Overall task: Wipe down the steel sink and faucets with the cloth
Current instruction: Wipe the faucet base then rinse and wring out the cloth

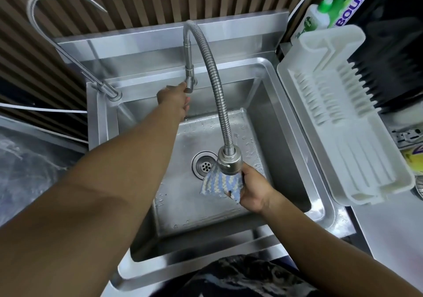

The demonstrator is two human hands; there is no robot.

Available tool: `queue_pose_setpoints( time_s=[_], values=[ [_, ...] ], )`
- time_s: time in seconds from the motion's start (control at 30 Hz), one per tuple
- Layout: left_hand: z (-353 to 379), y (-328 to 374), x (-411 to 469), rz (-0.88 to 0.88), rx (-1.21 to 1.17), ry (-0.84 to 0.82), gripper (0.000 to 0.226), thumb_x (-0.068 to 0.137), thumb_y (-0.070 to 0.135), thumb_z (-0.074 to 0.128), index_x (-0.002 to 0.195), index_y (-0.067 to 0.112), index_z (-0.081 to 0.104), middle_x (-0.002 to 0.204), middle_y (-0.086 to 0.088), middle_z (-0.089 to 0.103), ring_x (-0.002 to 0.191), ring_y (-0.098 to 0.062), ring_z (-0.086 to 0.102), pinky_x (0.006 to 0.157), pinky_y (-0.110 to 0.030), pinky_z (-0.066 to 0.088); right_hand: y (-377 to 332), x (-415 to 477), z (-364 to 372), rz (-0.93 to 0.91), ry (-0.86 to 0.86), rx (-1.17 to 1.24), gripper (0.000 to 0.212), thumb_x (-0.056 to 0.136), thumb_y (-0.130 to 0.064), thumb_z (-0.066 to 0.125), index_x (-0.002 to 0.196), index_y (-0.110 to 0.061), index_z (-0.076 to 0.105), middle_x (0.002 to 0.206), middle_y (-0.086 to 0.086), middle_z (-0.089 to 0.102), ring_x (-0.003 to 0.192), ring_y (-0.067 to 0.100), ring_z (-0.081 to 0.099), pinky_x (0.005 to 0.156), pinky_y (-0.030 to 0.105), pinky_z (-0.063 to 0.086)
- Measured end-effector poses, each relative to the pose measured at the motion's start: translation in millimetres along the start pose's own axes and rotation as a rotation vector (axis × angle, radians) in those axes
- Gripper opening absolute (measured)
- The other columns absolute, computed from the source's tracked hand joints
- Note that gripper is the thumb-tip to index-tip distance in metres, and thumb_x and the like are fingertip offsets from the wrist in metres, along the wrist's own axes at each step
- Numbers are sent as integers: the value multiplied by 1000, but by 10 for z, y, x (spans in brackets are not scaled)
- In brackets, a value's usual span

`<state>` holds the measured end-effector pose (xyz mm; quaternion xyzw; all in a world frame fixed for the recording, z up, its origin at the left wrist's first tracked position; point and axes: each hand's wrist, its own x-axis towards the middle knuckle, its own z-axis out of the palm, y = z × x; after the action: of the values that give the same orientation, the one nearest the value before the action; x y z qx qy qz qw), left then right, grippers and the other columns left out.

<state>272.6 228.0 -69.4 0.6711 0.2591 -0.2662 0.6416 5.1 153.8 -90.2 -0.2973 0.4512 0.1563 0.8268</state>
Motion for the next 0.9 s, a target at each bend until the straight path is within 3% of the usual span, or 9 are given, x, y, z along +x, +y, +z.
queue_pose_setpoints(
  time_s=[0.07,0.17,0.27,0.4,0.5,0.57,0.67,0.8,0.9],
  values=[
    [63,-12,9,171,126,139,23,84,30,77,86,11,64,85,-4,73,70,-22,64,67,-30,50,-10,2,11,1,-3,-14,38,99,-35,52,113,-6,73,119,18,71,104,28,68,98,40,51],
    [170,-54,-189,481,537,312,16,93,28,62,95,12,65,101,-7,69,91,-28,65,76,-31,48,-30,-34,52,1,-6,-32,39,99,-33,52,115,-4,72,122,20,69,112,32,65,108,45,46],
    [97,-148,-376,729,918,242,25,98,21,49,120,13,58,123,-11,55,104,-35,60,79,-35,42,-44,-25,60,-9,8,-72,35,100,-29,52,106,-6,77,116,19,72,106,32,68,98,42,52],
    [-526,-354,-456,761,1195,-260,76,93,26,59,157,26,18,154,-2,36,128,-29,50,100,-37,44,-65,-62,96,-27,14,-136,43,103,-22,46,82,-11,82,97,13,75,77,21,70,67,31,53],
    [-938,-832,-867,603,1264,-806,106,78,25,78,158,34,7,164,11,14,144,-11,29,114,-27,32,-35,-122,111,-8,-3,-160,36,104,-22,45,92,-6,75,90,14,76,71,21,73,59,27,56],
    [-1008,-1205,-1150,676,1300,-928,115,70,27,81,156,37,6,163,11,15,141,-11,33,111,-29,38,32,-154,134,-11,-1,-205,34,105,-25,47,102,-3,72,97,16,76,80,24,75,66,31,58],
    [-942,-1606,-1403,714,1368,-736,115,74,29,78,154,43,-3,158,3,23,122,-26,54,94,-37,51,224,-176,184,6,-5,-310,39,106,-28,44,127,-1,63,121,24,69,111,36,67,99,44,53],
    [-896,-1733,-1605,713,1447,-369,71,82,18,65,143,30,31,131,-7,58,107,-37,63,83,-39,53,345,-308,151,-146,-16,-607,27,104,-25,51,96,-6,69,82,13,74,73,25,68,72,32,51],
    [-970,-1614,-1722,796,1493,-255,36,82,18,61,118,23,56,117,-7,65,106,-35,62,82,-35,48,282,-404,13,-149,-90,-558,26,97,-39,59,99,-18,74,94,5,75,85,20,66,80,36,50]
  ],
)
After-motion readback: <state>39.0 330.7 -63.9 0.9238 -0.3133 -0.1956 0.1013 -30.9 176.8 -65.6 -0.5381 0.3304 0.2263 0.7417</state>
